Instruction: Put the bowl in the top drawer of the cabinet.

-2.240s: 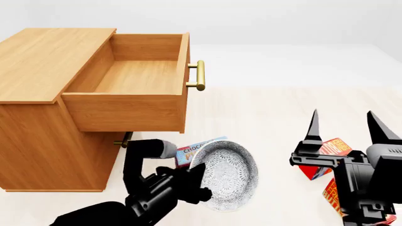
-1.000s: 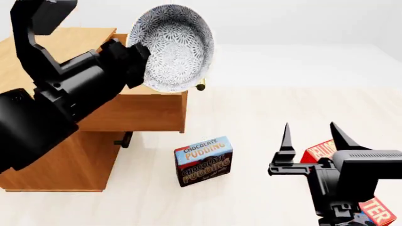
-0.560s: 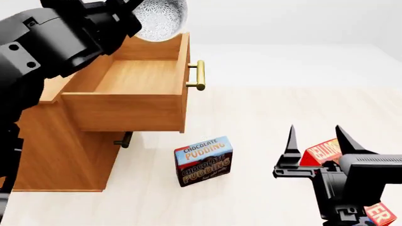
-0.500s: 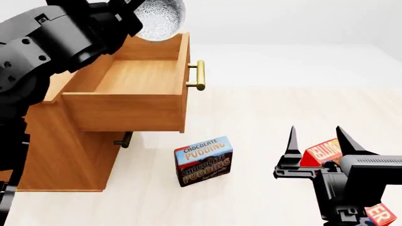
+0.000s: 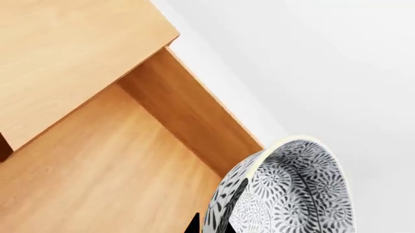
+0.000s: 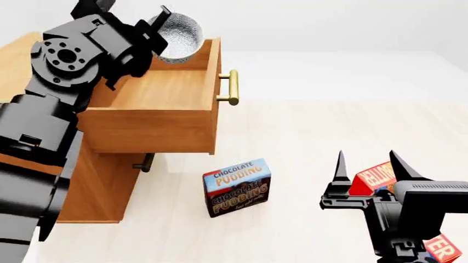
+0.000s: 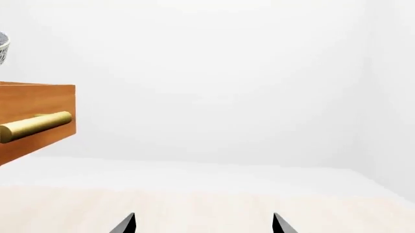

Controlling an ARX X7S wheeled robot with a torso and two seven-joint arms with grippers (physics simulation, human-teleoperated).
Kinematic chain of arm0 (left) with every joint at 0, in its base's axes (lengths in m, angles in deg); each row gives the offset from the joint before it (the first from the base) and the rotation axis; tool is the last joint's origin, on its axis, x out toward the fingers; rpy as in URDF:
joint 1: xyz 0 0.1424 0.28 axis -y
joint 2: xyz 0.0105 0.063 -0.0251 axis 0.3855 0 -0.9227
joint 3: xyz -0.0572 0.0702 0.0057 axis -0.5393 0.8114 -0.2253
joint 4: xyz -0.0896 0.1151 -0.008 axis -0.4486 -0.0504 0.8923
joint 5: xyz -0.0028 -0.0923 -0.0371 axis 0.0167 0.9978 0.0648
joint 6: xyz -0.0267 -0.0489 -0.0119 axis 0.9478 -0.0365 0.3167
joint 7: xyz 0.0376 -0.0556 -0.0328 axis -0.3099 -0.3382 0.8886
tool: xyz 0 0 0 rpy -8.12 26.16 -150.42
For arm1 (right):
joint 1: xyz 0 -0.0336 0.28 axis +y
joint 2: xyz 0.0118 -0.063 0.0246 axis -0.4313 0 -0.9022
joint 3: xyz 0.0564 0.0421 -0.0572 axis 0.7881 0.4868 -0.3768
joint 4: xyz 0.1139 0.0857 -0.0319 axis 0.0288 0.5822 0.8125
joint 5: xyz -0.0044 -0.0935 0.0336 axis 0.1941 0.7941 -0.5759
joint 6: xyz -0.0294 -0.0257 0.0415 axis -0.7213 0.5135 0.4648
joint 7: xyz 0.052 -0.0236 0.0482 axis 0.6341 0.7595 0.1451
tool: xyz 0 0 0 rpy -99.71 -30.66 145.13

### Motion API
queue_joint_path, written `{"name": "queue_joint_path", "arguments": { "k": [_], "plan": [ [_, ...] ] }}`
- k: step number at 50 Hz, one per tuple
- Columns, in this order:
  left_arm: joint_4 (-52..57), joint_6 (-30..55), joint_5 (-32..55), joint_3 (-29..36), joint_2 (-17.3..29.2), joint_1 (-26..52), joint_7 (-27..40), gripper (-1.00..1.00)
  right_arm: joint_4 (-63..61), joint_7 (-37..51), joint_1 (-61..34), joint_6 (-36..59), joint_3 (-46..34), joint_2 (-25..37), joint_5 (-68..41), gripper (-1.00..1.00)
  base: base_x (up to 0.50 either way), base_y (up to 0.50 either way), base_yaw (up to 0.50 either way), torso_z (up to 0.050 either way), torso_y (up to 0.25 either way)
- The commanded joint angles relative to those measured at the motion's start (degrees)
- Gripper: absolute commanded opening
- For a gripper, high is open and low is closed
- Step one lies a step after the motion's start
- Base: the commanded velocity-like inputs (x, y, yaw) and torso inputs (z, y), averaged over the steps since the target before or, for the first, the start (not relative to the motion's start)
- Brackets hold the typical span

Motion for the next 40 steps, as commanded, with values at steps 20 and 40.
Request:
{"name": "queue_joint_path", "arguments": {
  "k": [20,40],
  "plan": [
    [-10.3,-5.2,2.0,-1.1,-3.1,-2.0,-1.1,-1.00,-0.4,0.5,2.2,-0.5,0.9,1.0,-0.4,1.00,0.00,0.00,0.00,0.000,0.001],
    [-10.3,-9.7,7.1,3.0,-2.6,-2.9,2.2,-1.00,-0.1,0.8,2.4,-0.7,0.4,1.1,-0.1,1.00,0.00,0.00,0.00,0.000,0.001]
  ]
}}
